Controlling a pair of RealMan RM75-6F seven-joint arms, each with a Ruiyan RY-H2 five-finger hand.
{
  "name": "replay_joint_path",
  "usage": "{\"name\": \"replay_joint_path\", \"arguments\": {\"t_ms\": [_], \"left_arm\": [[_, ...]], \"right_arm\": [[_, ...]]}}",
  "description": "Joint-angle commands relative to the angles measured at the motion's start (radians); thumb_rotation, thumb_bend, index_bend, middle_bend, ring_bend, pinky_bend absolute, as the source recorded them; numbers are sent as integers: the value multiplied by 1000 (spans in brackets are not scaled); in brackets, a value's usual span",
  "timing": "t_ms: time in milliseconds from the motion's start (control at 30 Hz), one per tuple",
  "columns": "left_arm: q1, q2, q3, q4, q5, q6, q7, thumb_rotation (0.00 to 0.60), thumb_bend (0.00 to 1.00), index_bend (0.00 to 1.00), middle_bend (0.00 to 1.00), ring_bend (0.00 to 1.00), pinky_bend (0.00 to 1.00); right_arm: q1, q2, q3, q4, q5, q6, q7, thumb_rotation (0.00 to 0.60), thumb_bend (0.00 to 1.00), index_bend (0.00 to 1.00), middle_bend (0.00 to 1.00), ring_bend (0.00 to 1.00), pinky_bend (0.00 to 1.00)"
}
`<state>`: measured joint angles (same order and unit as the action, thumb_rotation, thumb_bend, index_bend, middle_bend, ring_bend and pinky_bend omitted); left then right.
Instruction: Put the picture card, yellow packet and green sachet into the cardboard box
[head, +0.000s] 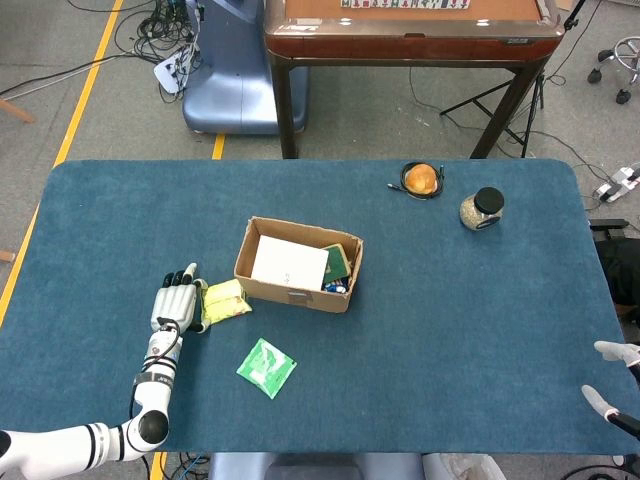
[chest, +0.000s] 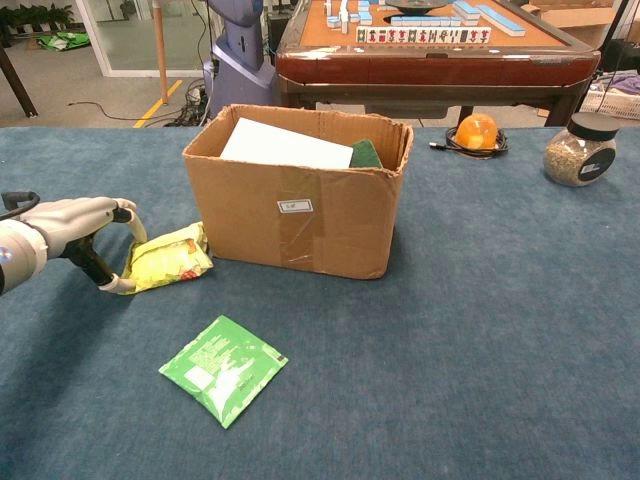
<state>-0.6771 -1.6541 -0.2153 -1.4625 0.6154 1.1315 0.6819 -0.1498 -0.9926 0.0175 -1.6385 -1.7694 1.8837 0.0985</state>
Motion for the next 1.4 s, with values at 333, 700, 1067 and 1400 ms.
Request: {"name": "replay_joint_path", "arguments": {"t_ms": [333, 700, 1067, 1400], "left_arm": [[14, -24, 2, 39, 57, 13, -65, 600, 195, 457, 0, 0, 19], [40, -18, -3, 37, 112, 27, -131, 600, 390, 547, 0, 0, 19], [98, 50, 4, -63, 181, 77, -200, 600, 399, 589, 0, 0, 19], [185, 180, 32, -254, 280, 184, -241, 600, 399, 573, 0, 0, 19]], "right_arm": [[3, 0, 4, 1, 5, -5, 7, 600, 49, 388, 480, 360, 416], [8, 3, 4, -3, 13, -21, 8, 600, 49, 388, 480, 360, 416], [12, 3, 8, -5, 23, -31, 10, 600, 49, 389, 480, 360, 416], [12, 0, 8, -7, 22, -31, 3, 600, 48, 388, 480, 360, 416]]}}
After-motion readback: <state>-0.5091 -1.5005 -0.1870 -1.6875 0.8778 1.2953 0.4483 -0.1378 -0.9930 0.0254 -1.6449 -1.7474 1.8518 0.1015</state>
